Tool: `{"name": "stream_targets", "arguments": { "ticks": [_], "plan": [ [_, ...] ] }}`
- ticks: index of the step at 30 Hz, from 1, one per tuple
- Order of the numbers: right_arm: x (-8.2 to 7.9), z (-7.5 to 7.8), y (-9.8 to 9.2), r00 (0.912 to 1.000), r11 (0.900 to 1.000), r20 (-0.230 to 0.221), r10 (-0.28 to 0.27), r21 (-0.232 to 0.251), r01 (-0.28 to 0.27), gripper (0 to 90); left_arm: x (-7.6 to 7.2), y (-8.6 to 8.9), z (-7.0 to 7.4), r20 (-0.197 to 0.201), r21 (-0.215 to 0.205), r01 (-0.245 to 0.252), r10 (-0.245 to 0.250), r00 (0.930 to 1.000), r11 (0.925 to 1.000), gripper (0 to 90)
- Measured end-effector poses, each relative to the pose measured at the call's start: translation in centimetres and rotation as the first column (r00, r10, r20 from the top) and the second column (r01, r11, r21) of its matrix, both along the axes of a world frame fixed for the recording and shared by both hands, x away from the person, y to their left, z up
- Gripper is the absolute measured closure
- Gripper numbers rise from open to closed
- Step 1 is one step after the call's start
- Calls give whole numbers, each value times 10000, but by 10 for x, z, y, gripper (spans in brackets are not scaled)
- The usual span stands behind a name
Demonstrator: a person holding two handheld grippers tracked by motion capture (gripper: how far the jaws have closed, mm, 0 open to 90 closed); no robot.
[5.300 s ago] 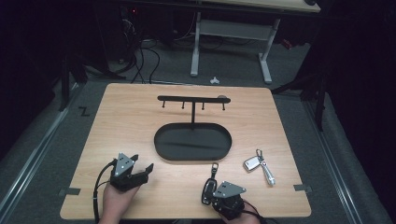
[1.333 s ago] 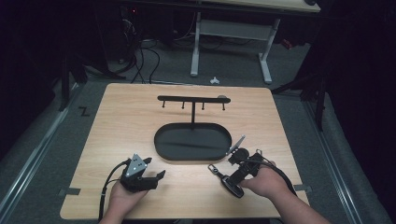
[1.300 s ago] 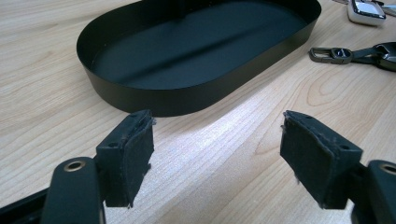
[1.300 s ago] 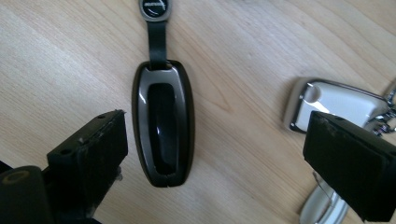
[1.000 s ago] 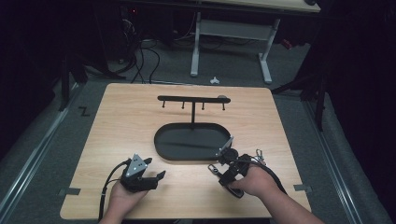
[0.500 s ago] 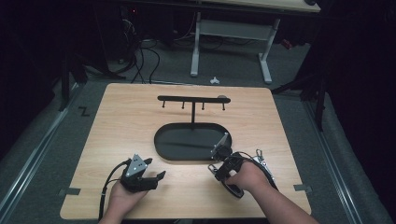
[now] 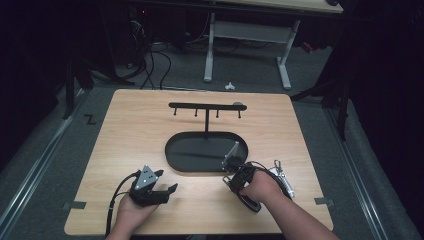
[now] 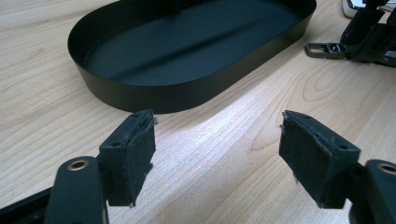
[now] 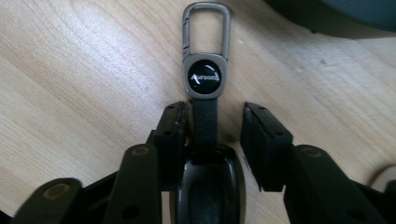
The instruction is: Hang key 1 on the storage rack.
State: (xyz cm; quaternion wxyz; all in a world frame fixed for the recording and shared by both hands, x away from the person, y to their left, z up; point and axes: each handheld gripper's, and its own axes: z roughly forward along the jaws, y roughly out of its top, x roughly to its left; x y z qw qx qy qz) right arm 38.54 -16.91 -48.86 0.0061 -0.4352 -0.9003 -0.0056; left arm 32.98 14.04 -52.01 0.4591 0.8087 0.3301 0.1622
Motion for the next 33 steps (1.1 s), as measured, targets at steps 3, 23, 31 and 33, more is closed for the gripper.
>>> {"name": "stream_targets", "arguments": {
  "ticks": [3, 23, 31, 33],
  "plan": [
    [0, 0, 2, 10000, 10000, -39, -27, 20, 28, 664, 0, 0, 0, -1, 4, -7, 7, 10000, 10000, 274],
    [0, 0, 8, 9996, 9991, -208, 201, -369, -208, 806, -2, -3, -2, -55, 42, 140, -140, 9999, 9999, 281],
    [-2, 14, 3, 9999, 9999, 150, 49, 132, -51, 806, -1, -3, -2, 34, 86, 26, -26, 10000, 10000, 280],
    [-4, 18, 2, 9997, 9997, 245, 35, 223, -40, 806, -1, -3, -2, 40, 73, 8, -8, 10000, 10000, 279]
  ]
}}
